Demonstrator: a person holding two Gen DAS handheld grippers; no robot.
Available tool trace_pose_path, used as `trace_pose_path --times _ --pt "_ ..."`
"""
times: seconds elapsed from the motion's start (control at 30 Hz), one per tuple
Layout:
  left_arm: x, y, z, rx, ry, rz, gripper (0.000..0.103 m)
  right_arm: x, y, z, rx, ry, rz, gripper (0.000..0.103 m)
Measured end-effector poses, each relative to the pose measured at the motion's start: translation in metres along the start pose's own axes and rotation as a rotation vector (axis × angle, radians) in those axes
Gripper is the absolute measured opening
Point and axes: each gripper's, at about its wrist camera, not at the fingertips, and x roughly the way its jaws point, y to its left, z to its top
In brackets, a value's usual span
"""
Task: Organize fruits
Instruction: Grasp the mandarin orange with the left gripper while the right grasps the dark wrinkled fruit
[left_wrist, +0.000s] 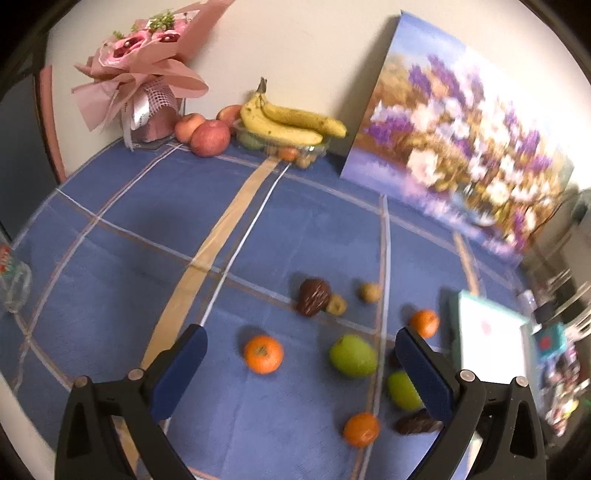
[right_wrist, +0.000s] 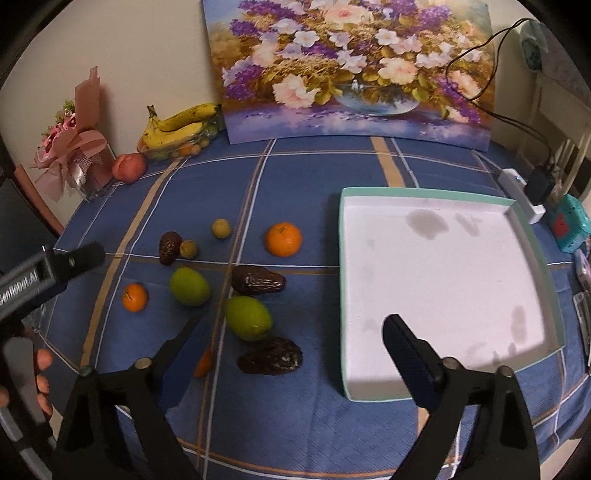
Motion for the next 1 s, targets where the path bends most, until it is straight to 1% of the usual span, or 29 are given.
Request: trace_pose_path --times 0.07,0.13,0.2,0.3,0.33,0.37,0.4,0.47,0.53,0.67,0.77,0.8,0.9,0.97,1.0 --pt "-0.002 -0.001 0.006 -0.002 -0.031 -0.031 0.103 0.003 0.000 0.003 0.012 0.006 0.007 0.092" --pt "-0.002 -0.005 0.009 0.016 -0.045 -0.023 0.103 0.008 0.000 0.006 0.020 0.017 0.016 0.090" --pt "0.001 -0.008 0.011 0.035 -0.036 -0.018 0.103 0.016 0.001 0.006 0.025 0.044 0.021 0.089" --pt "0.013 -0.008 0.013 0.043 0.020 0.005 0.103 0.028 0.001 0.006 0.026 0.091 0.018 0.089" --pt "0.018 -0.007 0.013 0.043 0.036 0.025 0.103 0.032 0.001 0.005 0.031 0.106 0.024 0.088" --pt "0.024 -0.006 0.014 0.046 0.059 0.065 0.103 0.034 0.002 0.005 0.035 0.119 0.033 0.087" --pt "0.029 -0.005 0.013 0.050 0.075 0.084 0.103 0.037 0.002 0.005 0.033 0.128 0.039 0.083" --pt "0.044 -0.003 0.010 0.056 0.124 0.114 0.103 0.043 0.005 0.004 0.023 0.150 0.044 0.082" --pt "0.055 -0.001 0.007 0.052 0.159 0.129 0.103 0.050 0.006 0.001 0.017 0.180 0.048 0.082" --pt "0.086 0.005 -0.006 0.039 0.258 0.143 0.103 0.065 0.010 -0.008 -0.008 0.247 0.040 0.082" --pt "0.098 0.009 -0.015 0.029 0.299 0.170 0.101 0.072 0.011 -0.013 -0.018 0.278 0.025 0.082" --pt "0.099 0.011 -0.016 0.024 0.305 0.173 0.101 0.072 0.013 -0.014 -0.029 0.275 0.022 0.081" --pt "0.104 0.019 -0.019 -0.009 0.326 0.178 0.097 0.073 0.016 -0.015 -0.042 0.285 0.031 0.081" --pt "0.107 0.024 -0.021 -0.028 0.341 0.184 0.089 0.073 0.019 -0.016 -0.048 0.286 0.035 0.081" --pt "0.108 0.025 -0.022 -0.033 0.347 0.185 0.087 0.074 0.019 -0.016 -0.051 0.288 0.038 0.081"
